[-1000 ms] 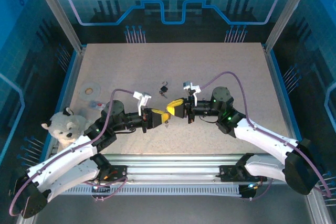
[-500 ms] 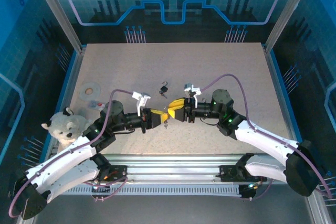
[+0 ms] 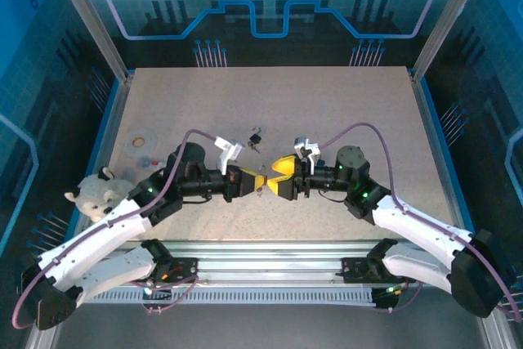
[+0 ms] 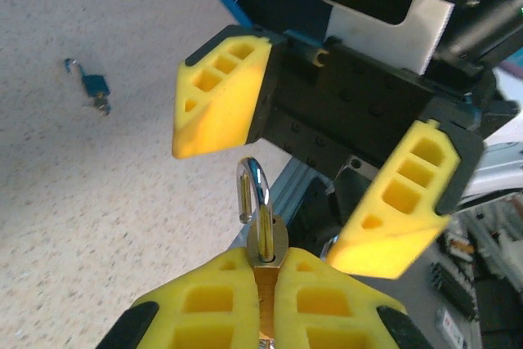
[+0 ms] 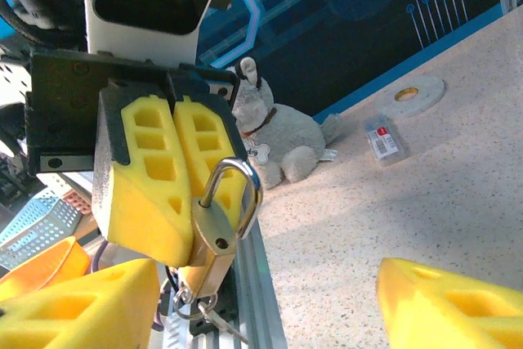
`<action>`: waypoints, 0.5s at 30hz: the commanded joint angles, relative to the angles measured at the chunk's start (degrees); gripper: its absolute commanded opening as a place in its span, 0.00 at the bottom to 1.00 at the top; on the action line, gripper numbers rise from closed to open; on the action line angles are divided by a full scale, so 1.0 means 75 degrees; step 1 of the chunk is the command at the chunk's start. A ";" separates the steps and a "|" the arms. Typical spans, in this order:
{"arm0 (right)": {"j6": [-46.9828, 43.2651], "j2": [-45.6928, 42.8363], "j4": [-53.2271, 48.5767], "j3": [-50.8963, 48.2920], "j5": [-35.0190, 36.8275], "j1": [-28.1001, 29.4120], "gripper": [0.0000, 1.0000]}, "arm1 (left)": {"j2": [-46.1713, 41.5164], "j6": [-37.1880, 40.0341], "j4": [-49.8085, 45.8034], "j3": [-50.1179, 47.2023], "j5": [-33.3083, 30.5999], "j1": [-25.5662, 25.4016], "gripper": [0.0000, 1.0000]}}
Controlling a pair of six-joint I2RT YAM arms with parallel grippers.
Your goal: Lock with the key
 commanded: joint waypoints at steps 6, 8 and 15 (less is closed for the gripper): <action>-0.0025 -0.0371 0.0187 -0.0200 -0.0160 -0.0304 0.74 | 0.0834 0.2138 -0.3829 0.1418 0.0075 0.0015 0.00; 0.0035 -0.0387 0.0354 -0.0277 -0.0200 -0.0353 0.74 | 0.1027 0.2412 -0.4083 0.1464 0.0314 0.0023 0.00; 0.0111 0.0013 0.0723 -0.0247 -0.0724 -0.0368 0.74 | 0.1413 0.2915 -0.4088 0.1775 0.1737 0.0000 0.00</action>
